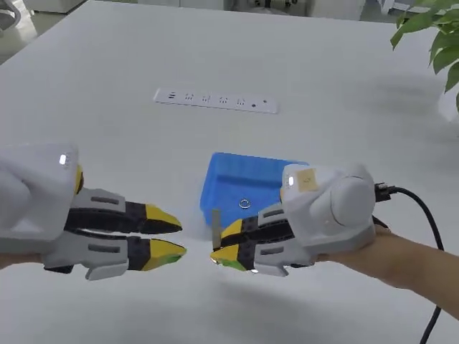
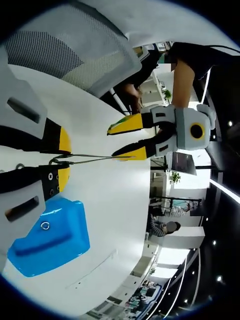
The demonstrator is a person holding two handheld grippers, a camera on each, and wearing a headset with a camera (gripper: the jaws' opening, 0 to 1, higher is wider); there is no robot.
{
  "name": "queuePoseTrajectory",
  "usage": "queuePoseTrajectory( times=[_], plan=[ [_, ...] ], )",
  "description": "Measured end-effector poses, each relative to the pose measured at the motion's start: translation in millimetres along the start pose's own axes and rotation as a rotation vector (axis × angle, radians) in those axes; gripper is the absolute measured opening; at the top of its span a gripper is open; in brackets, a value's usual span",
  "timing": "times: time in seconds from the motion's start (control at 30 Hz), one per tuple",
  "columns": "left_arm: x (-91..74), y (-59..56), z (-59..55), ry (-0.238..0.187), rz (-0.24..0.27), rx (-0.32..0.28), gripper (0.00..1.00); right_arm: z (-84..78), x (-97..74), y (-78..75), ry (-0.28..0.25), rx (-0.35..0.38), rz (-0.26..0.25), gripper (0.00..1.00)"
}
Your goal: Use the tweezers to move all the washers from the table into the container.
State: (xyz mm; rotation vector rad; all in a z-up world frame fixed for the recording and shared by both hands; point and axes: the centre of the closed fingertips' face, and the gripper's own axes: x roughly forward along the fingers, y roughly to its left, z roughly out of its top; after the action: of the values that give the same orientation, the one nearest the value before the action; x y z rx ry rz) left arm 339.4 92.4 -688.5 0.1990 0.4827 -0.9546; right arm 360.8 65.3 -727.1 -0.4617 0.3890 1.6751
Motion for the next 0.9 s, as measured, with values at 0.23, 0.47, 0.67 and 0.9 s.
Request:
queuePoseTrajectory(
  times=[0.23, 0.47, 0.67, 0.9],
  plan=[
    [-11.6, -0.2, 2.6, -0.036, 0.091, -0.017, 0.29, 25.6, -28.6, -27.1, -0.059, -0.011, -0.106, 0.09],
    [-17.0, 3.3, 9.6, -0.094, 0.146, -0.049, 0.42, 41.5, -51.7, -51.5, -0.085, -0.026, -0.171, 0.09],
    [-17.2, 1.8, 9.4, -0.11, 0.173, -0.058, 0.57, 31.5, -57.7, -76.0, -0.079, -0.002, -0.213, 0.09],
    [-16.5, -11.2, -0.9, -0.058, 0.157, -0.034, 0.65, 5.6, -49.9, -103.1, -0.064, 0.047, -0.238, 0.09]
  ],
)
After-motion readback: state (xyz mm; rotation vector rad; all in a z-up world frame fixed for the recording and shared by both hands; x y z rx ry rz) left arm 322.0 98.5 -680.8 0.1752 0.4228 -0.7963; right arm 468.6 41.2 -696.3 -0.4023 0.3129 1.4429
